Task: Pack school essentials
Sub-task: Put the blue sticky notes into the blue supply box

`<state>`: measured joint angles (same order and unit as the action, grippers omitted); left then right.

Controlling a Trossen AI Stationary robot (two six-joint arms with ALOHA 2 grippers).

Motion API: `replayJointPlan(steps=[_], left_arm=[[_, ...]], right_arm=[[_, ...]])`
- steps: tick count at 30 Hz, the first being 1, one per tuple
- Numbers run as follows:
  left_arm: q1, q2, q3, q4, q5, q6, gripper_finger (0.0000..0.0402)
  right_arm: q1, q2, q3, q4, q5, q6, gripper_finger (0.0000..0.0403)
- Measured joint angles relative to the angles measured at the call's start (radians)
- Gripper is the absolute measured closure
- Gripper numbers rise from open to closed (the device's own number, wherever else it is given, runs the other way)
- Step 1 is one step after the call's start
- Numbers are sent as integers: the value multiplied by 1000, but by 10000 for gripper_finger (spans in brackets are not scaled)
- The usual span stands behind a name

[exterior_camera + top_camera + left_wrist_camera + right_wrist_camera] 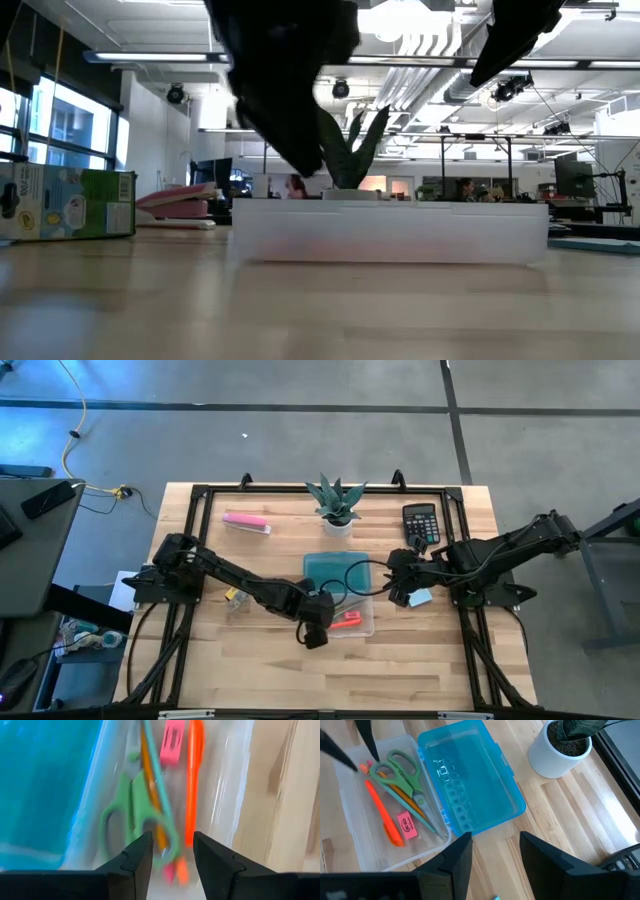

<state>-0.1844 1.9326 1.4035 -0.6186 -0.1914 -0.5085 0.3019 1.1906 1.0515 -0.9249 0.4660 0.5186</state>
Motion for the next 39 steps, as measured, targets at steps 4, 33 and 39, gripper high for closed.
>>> replayJointPlan(steps=[4, 33, 39], left_arm=[[-1, -37, 14, -69, -2, 38, 279], [18, -689, -698, 440, -70, 76, 353], [28, -809, -858, 556, -78, 78, 364]], right_arm=[[0, 0, 0, -6, -3, 4, 247], [0, -1, -97, -97, 2, 140, 247], [0, -5, -122, -100, 9, 204, 247]])
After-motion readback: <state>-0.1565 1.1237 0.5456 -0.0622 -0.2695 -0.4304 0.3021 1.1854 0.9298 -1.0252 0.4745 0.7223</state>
